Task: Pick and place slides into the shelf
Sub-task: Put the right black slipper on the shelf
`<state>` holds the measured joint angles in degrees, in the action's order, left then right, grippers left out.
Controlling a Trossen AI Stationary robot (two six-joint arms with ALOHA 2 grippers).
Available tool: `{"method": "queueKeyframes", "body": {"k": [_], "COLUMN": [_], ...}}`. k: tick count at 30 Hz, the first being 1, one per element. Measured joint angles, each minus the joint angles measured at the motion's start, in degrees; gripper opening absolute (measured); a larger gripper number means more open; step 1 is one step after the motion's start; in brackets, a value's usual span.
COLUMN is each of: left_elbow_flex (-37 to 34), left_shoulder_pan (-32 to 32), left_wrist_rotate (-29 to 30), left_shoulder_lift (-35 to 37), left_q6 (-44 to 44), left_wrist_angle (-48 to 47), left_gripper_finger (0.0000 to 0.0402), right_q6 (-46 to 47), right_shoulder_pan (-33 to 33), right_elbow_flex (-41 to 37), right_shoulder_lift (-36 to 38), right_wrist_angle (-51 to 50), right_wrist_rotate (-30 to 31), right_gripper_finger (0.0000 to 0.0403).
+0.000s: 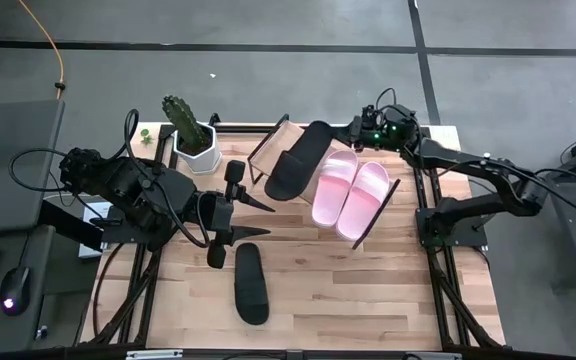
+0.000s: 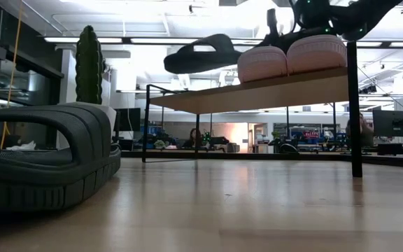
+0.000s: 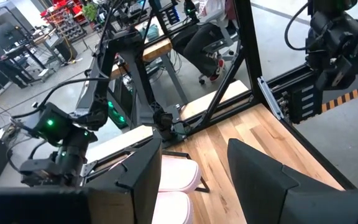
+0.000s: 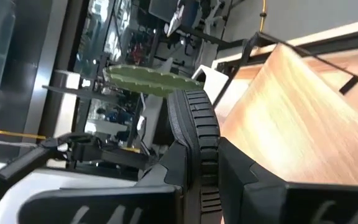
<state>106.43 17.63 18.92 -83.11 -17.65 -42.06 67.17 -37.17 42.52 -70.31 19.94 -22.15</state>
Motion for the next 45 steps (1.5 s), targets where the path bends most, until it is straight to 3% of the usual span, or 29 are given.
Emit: {"method": "queueKeyframes", "body": {"k": [18, 24, 45], "left_elbow_flex": [0.0, 0.0, 0.0], "left_shoulder_pan": [0.0, 0.0, 0.0], "left_wrist_rotate": [0.03, 0.04, 0.04], "left_shoulder_lift": [-0.02, -0.02, -0.02], "left_q6": [0.24, 1.62, 1.49], "left_wrist_angle": [0.0, 0.0, -0.01], "left_gripper_finger": [0.0172, 0.0172, 0.0172], "right_q6": [-2.3, -4.04, -9.19], "right_shoulder_pan": [-3.79, -4.13, -4.33], "right_elbow_flex": [0.04, 0.11, 2.47], "right_shoulder_lift": [-1.41, -1.41, -1.4], "right_wrist_angle": [-2.61, -7.64, -12.26], "right_wrist_rotate": [-5.81, -7.57, -7.78], "right_gripper_finger": [0.0026, 0.0026, 0.0026]}}
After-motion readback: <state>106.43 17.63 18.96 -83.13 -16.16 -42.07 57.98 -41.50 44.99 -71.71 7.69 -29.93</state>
